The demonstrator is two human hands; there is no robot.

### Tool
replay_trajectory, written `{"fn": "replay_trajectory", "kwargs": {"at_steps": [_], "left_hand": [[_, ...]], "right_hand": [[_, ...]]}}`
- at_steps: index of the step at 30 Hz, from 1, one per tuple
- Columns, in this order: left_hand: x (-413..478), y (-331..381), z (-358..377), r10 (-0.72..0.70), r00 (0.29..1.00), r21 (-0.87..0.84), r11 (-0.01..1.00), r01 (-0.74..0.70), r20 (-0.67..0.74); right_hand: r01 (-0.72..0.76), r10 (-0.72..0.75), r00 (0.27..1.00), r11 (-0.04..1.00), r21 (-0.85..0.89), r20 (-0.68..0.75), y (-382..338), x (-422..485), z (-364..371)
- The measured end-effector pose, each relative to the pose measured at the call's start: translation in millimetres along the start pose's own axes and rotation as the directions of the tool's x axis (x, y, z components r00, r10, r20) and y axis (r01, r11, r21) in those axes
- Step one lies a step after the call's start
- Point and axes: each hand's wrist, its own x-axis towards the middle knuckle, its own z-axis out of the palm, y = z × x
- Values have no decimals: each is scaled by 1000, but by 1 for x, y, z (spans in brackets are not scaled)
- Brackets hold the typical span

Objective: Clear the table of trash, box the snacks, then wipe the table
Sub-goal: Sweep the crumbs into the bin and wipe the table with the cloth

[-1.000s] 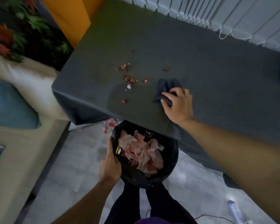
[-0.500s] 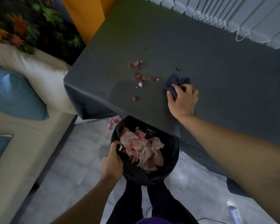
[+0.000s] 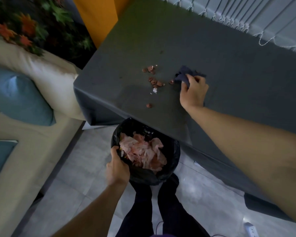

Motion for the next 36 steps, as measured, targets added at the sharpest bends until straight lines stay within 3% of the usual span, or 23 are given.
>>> {"fn": "replay_trajectory", "kwargs": {"at_steps": [3, 7, 12, 18, 21, 24, 27, 36], "left_hand": [[1, 6, 0, -37, 999, -3, 999, 37, -28], [6, 13, 1, -113, 992, 3, 994, 113, -58], [11, 17, -2, -108, 993, 11, 994, 109, -54], [15, 28, -3, -108, 992, 31, 993, 110, -68], [17, 31, -5, -111, 992, 25, 993, 113, -60], [17, 32, -7, -117, 991, 24, 993, 119, -61], [19, 31, -8, -116, 991, 28, 993, 118, -61], [29, 33, -13, -101, 993, 38, 994, 103, -55]], "right_hand": [[60, -52, 992, 996, -69, 111, -4, -3, 2], [305, -302, 944, 952, -9, 133, 6, -7, -7], [128, -130, 990, 991, 43, 60, -8, 6, -1], [282, -275, 932, 959, 5, 235, -18, -5, -2], [379, -381, 889, 924, 56, 255, -16, -13, -6], [255, -257, 951, 966, 35, 170, -15, -9, 0], [185, -166, 969, 979, -89, 184, -21, -8, 7], [478, -469, 827, 877, 52, 309, -25, -52, 9]]}}
